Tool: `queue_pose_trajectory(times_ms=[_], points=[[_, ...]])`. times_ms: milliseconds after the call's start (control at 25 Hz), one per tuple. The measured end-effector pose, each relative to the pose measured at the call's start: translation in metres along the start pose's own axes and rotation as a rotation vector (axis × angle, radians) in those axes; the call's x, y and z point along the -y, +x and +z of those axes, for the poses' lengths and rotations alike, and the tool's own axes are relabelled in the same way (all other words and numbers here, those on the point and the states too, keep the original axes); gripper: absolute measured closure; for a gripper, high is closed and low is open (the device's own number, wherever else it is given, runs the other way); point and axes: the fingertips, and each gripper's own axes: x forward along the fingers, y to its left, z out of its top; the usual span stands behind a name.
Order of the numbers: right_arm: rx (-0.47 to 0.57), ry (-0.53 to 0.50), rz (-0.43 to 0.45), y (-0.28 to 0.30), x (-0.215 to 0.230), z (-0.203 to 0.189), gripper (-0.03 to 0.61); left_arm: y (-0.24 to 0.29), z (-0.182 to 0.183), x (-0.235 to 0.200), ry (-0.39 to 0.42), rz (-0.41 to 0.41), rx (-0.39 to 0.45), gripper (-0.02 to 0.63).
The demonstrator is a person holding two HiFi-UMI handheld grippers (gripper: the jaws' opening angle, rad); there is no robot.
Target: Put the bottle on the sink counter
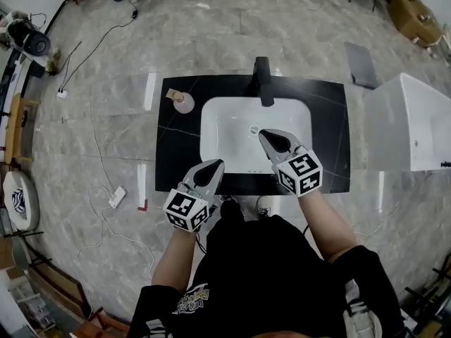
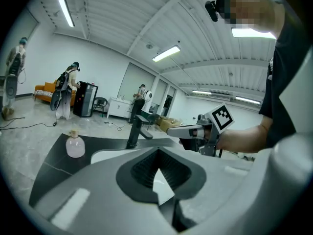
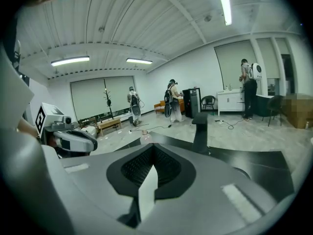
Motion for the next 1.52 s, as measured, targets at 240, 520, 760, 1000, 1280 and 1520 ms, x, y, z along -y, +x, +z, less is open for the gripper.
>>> queue_pose_trajectory(times_ms=[240, 520, 760, 1000, 1280, 1520], points=[[0.013, 0.062, 0.001, -0.065, 0.019, -0.026, 0.552, 0.021, -0.007, 0.058, 0.028, -0.028, -0.007, 0.614], [0.016, 0.049, 0.045, -0.120, 0.022, -0.047, 0.552, 0.029, -0.015, 0.116, 0.024, -0.002, 0.008, 0.614], [0.004, 0.036, 0.118, -0.137, 0.004, -0.055, 0.552, 0.012, -0.024, 0.136, 0.008, 0.055, 0.015, 0.614], [-0.015, 0.012, 0.190, -0.127, -0.023, -0.062, 0.552, -0.014, -0.040, 0.135, -0.021, 0.114, 0.009, 0.614], [-0.034, -0.009, 0.233, -0.107, -0.070, -0.063, 0.552, -0.058, -0.049, 0.118, -0.037, 0.152, 0.018, 0.614], [-0.035, -0.033, 0.207, -0.093, -0.106, -0.058, 0.551, -0.100, -0.052, 0.096, -0.038, 0.148, 0.031, 0.614]])
